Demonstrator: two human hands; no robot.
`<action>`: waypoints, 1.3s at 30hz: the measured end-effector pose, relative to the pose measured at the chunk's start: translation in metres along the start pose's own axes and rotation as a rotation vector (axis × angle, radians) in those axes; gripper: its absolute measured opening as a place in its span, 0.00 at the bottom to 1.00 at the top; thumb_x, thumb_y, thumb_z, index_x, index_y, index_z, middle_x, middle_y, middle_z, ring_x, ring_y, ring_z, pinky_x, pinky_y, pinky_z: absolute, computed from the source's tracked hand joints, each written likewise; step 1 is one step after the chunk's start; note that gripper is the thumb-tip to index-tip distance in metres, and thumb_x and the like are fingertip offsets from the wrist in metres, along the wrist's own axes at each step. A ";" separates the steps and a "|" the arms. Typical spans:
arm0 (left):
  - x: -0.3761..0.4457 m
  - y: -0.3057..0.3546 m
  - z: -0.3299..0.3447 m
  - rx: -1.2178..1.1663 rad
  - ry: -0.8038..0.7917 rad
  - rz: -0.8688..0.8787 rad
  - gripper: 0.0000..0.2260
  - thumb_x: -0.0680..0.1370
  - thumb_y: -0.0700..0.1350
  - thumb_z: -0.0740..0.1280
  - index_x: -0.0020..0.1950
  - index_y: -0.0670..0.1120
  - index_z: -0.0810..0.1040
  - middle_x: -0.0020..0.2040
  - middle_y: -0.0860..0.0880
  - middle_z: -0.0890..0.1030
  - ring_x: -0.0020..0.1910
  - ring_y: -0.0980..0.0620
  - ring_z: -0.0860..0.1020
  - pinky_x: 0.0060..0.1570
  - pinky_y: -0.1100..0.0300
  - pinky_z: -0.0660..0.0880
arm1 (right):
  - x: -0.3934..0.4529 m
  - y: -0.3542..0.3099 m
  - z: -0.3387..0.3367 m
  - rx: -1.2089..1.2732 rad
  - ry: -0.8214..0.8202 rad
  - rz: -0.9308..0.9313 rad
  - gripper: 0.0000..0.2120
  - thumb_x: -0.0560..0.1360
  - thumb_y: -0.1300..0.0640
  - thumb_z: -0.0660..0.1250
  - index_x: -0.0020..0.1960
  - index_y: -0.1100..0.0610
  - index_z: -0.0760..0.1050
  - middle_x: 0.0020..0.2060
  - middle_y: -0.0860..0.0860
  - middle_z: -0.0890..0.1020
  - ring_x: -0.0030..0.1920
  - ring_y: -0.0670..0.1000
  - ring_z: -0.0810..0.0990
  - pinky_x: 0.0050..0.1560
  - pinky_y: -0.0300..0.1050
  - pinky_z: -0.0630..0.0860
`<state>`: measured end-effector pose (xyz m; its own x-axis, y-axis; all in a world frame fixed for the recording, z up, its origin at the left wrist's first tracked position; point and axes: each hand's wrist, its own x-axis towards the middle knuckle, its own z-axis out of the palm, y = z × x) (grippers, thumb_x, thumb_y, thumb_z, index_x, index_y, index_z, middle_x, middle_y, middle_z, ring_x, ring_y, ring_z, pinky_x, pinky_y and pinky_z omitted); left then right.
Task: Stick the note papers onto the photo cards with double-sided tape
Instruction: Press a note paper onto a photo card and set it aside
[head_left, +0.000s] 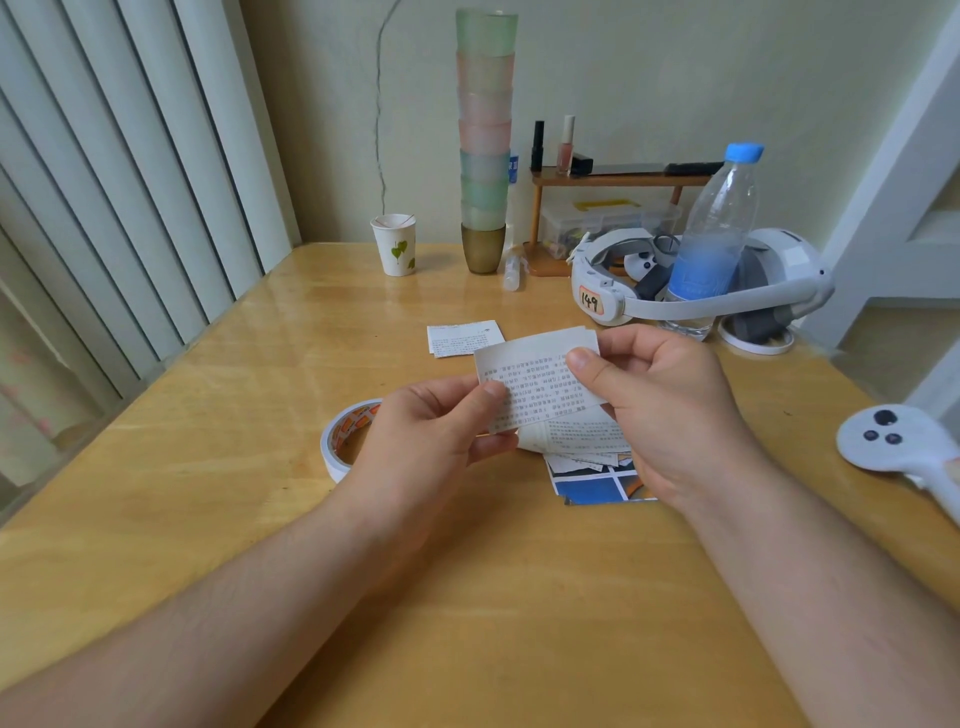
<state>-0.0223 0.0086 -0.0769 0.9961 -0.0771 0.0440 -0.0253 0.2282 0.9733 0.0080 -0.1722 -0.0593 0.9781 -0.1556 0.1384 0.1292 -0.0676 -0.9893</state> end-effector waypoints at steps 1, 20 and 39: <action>0.000 0.001 0.000 -0.002 0.001 -0.003 0.10 0.85 0.40 0.65 0.54 0.44 0.87 0.53 0.45 0.89 0.54 0.49 0.87 0.53 0.58 0.84 | 0.000 0.000 0.000 0.002 -0.001 -0.001 0.06 0.76 0.61 0.76 0.52 0.55 0.83 0.46 0.50 0.89 0.50 0.52 0.88 0.54 0.54 0.83; -0.002 0.003 0.000 0.032 0.030 0.008 0.10 0.85 0.40 0.65 0.53 0.43 0.87 0.50 0.45 0.89 0.49 0.50 0.87 0.48 0.62 0.82 | -0.007 -0.009 0.000 0.183 -0.090 0.053 0.14 0.76 0.65 0.74 0.58 0.53 0.79 0.47 0.53 0.88 0.45 0.49 0.86 0.46 0.47 0.78; -0.001 0.000 -0.002 -0.027 0.014 0.039 0.11 0.83 0.35 0.65 0.53 0.42 0.88 0.51 0.42 0.88 0.49 0.47 0.86 0.50 0.57 0.84 | -0.015 -0.006 0.006 0.087 -0.304 0.101 0.09 0.80 0.65 0.69 0.55 0.55 0.84 0.45 0.48 0.89 0.39 0.42 0.87 0.33 0.30 0.76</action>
<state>-0.0229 0.0105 -0.0776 0.9954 -0.0545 0.0786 -0.0621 0.2569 0.9645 -0.0071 -0.1640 -0.0554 0.9889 0.1451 0.0325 0.0299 0.0201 -0.9994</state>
